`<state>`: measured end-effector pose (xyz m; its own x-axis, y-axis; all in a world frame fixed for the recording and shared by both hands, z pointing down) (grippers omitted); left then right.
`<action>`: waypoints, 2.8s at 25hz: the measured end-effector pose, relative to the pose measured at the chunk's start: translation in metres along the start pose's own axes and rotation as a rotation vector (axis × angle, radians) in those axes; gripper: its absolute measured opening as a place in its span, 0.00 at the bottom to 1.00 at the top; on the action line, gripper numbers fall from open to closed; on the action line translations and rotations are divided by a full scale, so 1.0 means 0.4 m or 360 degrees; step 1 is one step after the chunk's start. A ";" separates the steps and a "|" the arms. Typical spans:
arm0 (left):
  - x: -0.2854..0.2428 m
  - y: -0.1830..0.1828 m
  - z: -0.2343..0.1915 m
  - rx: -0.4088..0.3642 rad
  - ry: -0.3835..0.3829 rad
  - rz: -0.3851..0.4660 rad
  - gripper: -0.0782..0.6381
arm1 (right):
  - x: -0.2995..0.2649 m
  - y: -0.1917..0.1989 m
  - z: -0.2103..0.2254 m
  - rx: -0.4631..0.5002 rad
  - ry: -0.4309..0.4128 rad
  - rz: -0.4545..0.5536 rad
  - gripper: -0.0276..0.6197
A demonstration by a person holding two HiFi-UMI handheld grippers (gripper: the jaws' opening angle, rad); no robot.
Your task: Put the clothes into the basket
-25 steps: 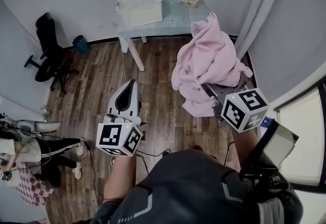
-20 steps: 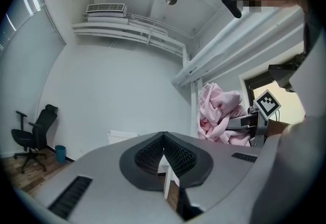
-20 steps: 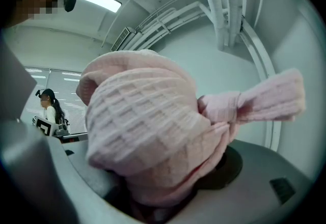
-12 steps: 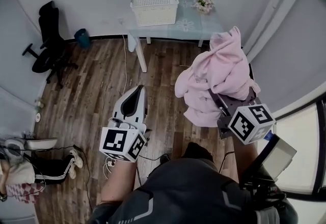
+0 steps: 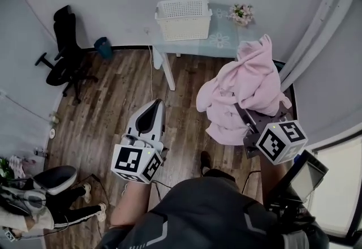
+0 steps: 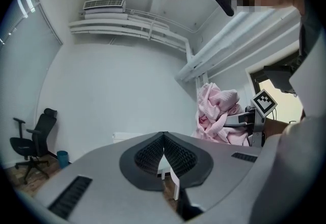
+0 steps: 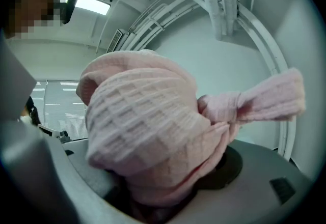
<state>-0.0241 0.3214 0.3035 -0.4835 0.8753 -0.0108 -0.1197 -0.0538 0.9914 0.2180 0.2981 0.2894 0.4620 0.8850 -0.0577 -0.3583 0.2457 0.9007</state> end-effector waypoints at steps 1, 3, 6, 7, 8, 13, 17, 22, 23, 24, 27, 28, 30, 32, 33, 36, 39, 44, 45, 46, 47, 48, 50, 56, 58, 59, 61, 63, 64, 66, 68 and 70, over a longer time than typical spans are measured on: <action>-0.028 -0.005 -0.009 -0.0011 -0.0004 -0.0007 0.12 | -0.022 -0.013 0.020 -0.0007 -0.0007 0.0004 0.64; -0.069 -0.010 -0.027 -0.0030 -0.0017 -0.0026 0.12 | -0.056 -0.034 0.047 -0.0007 -0.0019 0.0014 0.64; -0.083 -0.010 -0.041 -0.0049 -0.0024 -0.0049 0.12 | -0.071 -0.043 0.054 0.0012 -0.0038 0.0021 0.64; -0.083 -0.009 -0.043 -0.0057 -0.0020 -0.0054 0.12 | -0.070 -0.043 0.053 0.0017 -0.0044 0.0024 0.64; -0.084 -0.010 -0.045 -0.0066 -0.0014 -0.0057 0.12 | -0.069 -0.043 0.053 0.0020 -0.0048 0.0030 0.64; -0.084 -0.017 -0.055 -0.0084 0.0004 -0.0082 0.12 | -0.065 -0.046 0.043 0.0034 -0.0053 0.0043 0.64; -0.080 -0.041 -0.050 -0.0115 0.0018 -0.0097 0.12 | -0.061 -0.055 0.037 0.0066 -0.0061 0.0038 0.64; -0.263 -0.024 -0.054 -0.0163 0.0007 -0.0182 0.12 | -0.181 -0.087 0.191 -0.0021 -0.0103 0.0014 0.64; -0.286 -0.023 -0.056 -0.0166 0.0011 -0.0192 0.12 | -0.197 -0.092 0.208 -0.0029 -0.0107 0.0014 0.64; -0.295 -0.023 -0.058 -0.0169 0.0018 -0.0194 0.12 | -0.204 -0.095 0.213 -0.0029 -0.0107 0.0017 0.64; -0.320 -0.024 -0.072 -0.0181 0.0041 -0.0182 0.12 | -0.231 -0.101 0.219 -0.0022 -0.0095 0.0031 0.64; -0.345 -0.021 -0.081 -0.0179 0.0049 -0.0179 0.12 | -0.253 -0.106 0.231 -0.0022 -0.0093 0.0030 0.64; -0.405 -0.007 -0.105 -0.0155 0.0062 -0.0171 0.12 | -0.304 -0.117 0.258 -0.0014 -0.0085 0.0015 0.64; -0.453 0.009 -0.137 -0.0110 0.0069 -0.0152 0.12 | -0.347 -0.127 0.269 0.0010 -0.0066 -0.0001 0.64; -0.471 0.015 -0.157 -0.0090 0.0072 -0.0138 0.12 | -0.365 -0.132 0.267 0.0025 -0.0055 -0.0003 0.64; -0.503 0.033 -0.226 -0.0048 0.0086 -0.0102 0.12 | -0.422 -0.133 0.242 0.0059 -0.0027 -0.0002 0.64; -0.528 0.045 -0.301 -0.0034 0.0121 -0.0081 0.12 | -0.490 -0.136 0.215 0.0075 0.0009 0.0007 0.64; -0.618 0.066 -0.499 -0.0019 0.0119 -0.0043 0.12 | -0.692 -0.159 0.190 0.0076 0.0044 0.0031 0.64; -0.646 0.072 -0.552 -0.0006 0.0113 -0.0039 0.12 | -0.753 -0.166 0.186 0.0077 0.0048 0.0021 0.64; -0.674 0.078 -0.604 0.0010 0.0109 -0.0034 0.12 | -0.815 -0.176 0.182 0.0083 0.0054 0.0010 0.64; -0.698 0.084 -0.650 0.0025 0.0108 -0.0029 0.12 | -0.869 -0.185 0.177 0.0089 0.0062 0.0003 0.64; -0.716 0.089 -0.686 0.0038 0.0113 -0.0023 0.12 | -0.912 -0.194 0.172 0.0094 0.0071 0.0003 0.64; -0.740 0.098 -0.736 0.0051 0.0135 -0.0017 0.12 | -0.969 -0.209 0.161 0.0096 0.0085 0.0008 0.64; -0.781 0.135 -0.784 0.0092 0.0172 -0.0003 0.12 | -1.044 -0.229 0.147 0.0070 0.0049 -0.0013 0.64; -0.783 0.150 -0.778 0.0087 0.0176 0.0007 0.12 | -1.043 -0.229 0.145 0.0059 0.0011 0.0005 0.64; -0.784 0.156 -0.778 0.0085 0.0175 0.0015 0.12 | -1.042 -0.231 0.143 0.0060 -0.0005 0.0018 0.64; -0.781 0.157 -0.781 0.0074 0.0166 0.0032 0.12 | -1.038 -0.236 0.134 0.0075 -0.0031 0.0043 0.64; -0.769 0.155 -0.780 0.0057 0.0151 0.0047 0.12 | -1.029 -0.234 0.123 0.0084 -0.0064 0.0061 0.64; -0.766 0.153 -0.778 0.0046 0.0145 0.0054 0.12 | -1.027 -0.232 0.121 0.0085 -0.0083 0.0069 0.64; -0.795 0.144 -0.782 0.0004 0.0133 0.0061 0.12 | -1.049 -0.243 0.137 0.0088 -0.0125 0.0080 0.64; -0.901 0.127 -0.808 -0.0010 0.0097 0.0058 0.12 | -1.132 -0.295 0.196 0.0097 -0.0176 0.0063 0.64; -1.056 0.107 -0.844 0.0012 0.0040 0.0036 0.12 | -1.255 -0.374 0.286 0.0101 -0.0243 0.0023 0.64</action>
<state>-0.1176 -0.2130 0.3064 -0.5078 0.8614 0.0087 -0.1020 -0.0702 0.9923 0.1325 -0.2281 0.2329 0.5769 0.8167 0.0173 -0.3162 0.2037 0.9266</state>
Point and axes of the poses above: the fingertips, and each gripper's own axes: x backward along the fingers, z to its right, y out of its underside, the point moved 2 cm from there along x, backward along the fingers, and after that the axes turned 10 degrees about -x, right-handed, at the moved point
